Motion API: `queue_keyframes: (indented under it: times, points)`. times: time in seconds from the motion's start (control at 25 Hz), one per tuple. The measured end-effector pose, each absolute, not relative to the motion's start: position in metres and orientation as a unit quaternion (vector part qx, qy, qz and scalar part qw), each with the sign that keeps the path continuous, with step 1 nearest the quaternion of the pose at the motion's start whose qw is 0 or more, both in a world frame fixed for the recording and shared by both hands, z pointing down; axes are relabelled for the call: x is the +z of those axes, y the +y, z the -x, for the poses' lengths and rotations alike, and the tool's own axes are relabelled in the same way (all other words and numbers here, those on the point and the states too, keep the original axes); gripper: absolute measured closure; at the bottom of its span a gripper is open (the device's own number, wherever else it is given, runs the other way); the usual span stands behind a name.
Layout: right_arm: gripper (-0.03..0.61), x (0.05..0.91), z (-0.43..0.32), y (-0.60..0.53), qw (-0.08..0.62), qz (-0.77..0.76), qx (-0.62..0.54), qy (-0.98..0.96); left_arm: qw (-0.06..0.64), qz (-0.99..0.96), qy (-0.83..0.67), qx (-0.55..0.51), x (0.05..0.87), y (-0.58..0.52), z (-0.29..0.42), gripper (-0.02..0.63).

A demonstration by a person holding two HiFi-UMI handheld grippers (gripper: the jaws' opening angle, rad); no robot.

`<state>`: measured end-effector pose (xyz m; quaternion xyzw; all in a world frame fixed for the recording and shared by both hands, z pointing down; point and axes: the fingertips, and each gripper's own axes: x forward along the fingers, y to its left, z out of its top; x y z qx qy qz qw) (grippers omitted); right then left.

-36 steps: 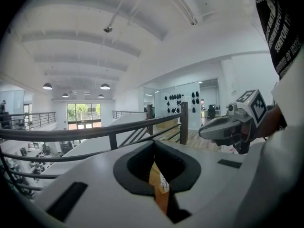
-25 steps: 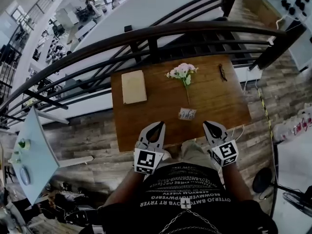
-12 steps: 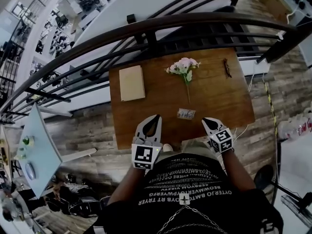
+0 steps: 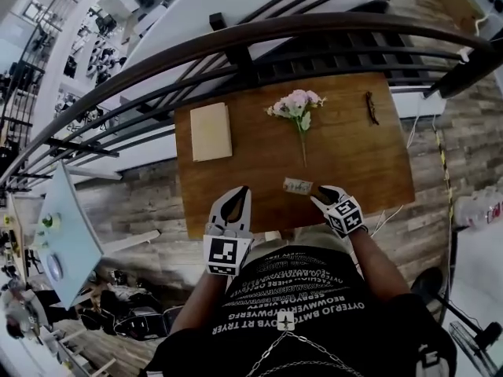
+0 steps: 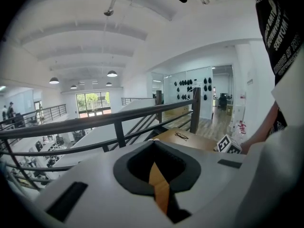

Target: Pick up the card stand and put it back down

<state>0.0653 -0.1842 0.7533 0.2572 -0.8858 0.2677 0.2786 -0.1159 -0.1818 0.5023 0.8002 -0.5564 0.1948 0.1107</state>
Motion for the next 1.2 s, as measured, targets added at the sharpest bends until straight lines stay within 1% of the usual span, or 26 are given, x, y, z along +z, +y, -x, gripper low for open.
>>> queue_keyframes:
  times: [0.2,0.32,0.56,0.6,0.64,0.76,1.2]
  points:
    - [0.352,0.785,-0.048,-0.191,0.297,-0.232,0.272,-0.885,0.120,-0.782,-0.576,0.206,0.506,-0.178,0.127,0.594]
    - [0.337,0.800,-0.039,-0.197,0.300,-0.225,0.269,-0.887,0.123,-0.770,-0.588,0.215,0.507,-0.174,0.136,0.594]
    - [0.339,0.825,-0.028,-0.202,0.318,-0.218,0.246,-0.889,0.124,-0.753,-0.606,0.224,0.506,-0.165,0.148,0.594]
    - [0.346,0.828,-0.028,-0.203,0.324,-0.219,0.234,-0.890,0.124,-0.752,-0.607,0.226,0.506,-0.163,0.149,0.594]
    - [0.368,0.830,-0.027,-0.204,0.329,-0.219,0.220,-0.892,0.124,-0.751,-0.608,0.227,0.506,-0.162,0.149,0.594]
    - [0.387,0.830,-0.028,-0.206,0.334,-0.219,0.210,-0.892,0.123,-0.750,-0.608,0.227,0.507,-0.160,0.149,0.594]
    - [0.391,0.780,-0.038,-0.210,0.289,-0.242,0.279,-0.883,0.118,-0.778,-0.581,0.207,0.506,-0.157,0.136,0.594]
